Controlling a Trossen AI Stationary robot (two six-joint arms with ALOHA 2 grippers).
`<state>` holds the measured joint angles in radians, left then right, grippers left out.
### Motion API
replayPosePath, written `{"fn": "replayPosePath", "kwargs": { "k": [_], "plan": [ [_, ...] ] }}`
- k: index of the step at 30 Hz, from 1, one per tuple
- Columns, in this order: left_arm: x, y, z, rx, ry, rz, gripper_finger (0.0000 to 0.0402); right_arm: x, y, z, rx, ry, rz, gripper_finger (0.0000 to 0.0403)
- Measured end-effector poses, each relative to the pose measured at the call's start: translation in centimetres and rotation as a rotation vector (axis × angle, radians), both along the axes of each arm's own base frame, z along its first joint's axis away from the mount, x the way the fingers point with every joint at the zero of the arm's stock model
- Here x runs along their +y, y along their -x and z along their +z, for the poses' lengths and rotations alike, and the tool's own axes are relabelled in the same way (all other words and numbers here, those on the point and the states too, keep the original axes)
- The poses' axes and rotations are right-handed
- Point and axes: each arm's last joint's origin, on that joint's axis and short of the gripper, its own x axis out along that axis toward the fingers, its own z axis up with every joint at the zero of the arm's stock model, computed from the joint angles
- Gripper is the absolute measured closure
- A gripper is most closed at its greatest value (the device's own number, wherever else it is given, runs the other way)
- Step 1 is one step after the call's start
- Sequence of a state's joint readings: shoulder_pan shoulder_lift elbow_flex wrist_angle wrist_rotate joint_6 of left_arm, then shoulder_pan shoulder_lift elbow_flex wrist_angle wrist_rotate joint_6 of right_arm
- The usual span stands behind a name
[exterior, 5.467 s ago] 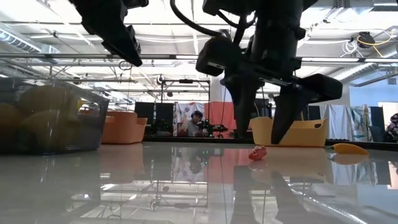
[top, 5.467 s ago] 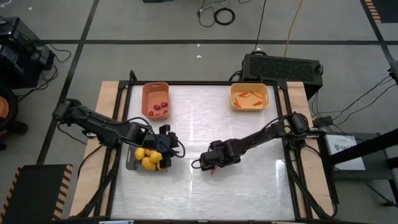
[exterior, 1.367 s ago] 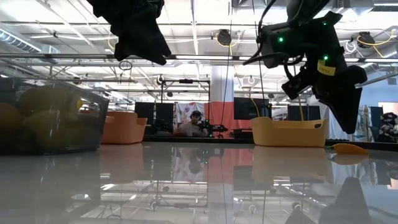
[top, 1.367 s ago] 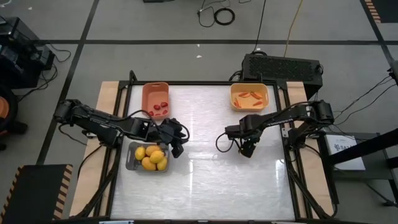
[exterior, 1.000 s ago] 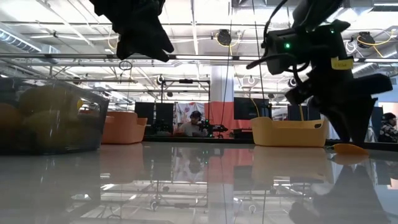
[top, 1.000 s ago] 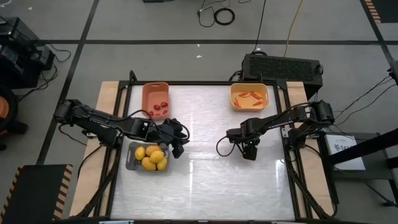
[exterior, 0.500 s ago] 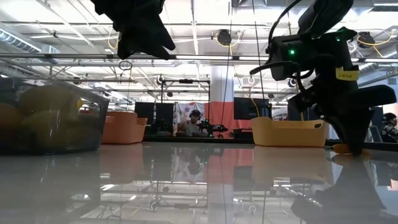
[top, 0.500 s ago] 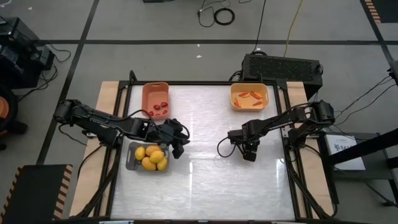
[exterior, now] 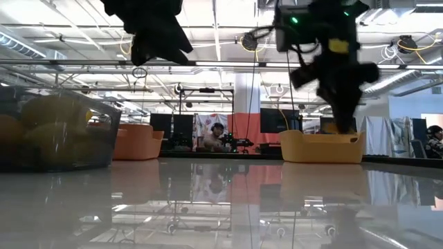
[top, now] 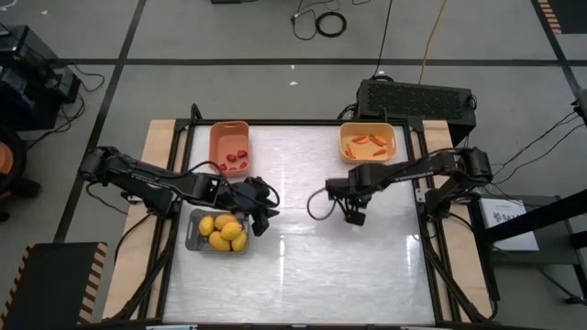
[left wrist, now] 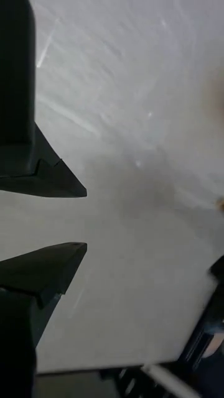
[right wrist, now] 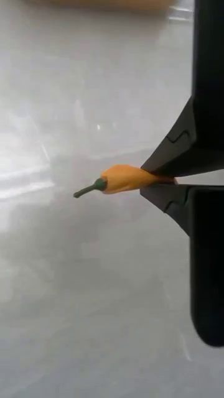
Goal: Sort produce into baskets
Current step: Put the yellow chili pepper into the yellow bin
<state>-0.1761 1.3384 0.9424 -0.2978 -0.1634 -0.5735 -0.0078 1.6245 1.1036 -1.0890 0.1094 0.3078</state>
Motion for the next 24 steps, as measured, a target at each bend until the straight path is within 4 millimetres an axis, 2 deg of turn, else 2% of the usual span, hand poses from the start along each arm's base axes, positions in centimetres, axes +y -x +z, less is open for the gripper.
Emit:
{"fn": "replayPosePath", "kwargs": {
  "k": [5,10,16,20,24],
  "plan": [
    [0.1,1.3,1.3,-0.010,0.019,-0.031,0.0267,-2.8,-1.2,3.6,-0.061,0.018,-0.051,0.0399],
    [0.3,4.4,3.6,-0.048,-0.049,0.017,0.0267,-6.7,-1.0,6.5,-0.078,0.091,-0.142,0.0397],
    [0.3,8.3,5.3,-0.056,-0.205,0.114,0.0267,-11.9,0.6,6.8,-0.083,0.102,-0.294,0.0397],
    [0.2,9.7,5.6,-0.044,-0.256,0.129,0.0267,-14.7,1.7,6.3,-0.119,0.119,-0.408,0.0394],
    [0.2,10.7,5.4,0.003,-0.299,0.123,0.0267,-16.7,2.4,6.4,-0.171,0.142,-0.501,0.0377]
  ]
}}
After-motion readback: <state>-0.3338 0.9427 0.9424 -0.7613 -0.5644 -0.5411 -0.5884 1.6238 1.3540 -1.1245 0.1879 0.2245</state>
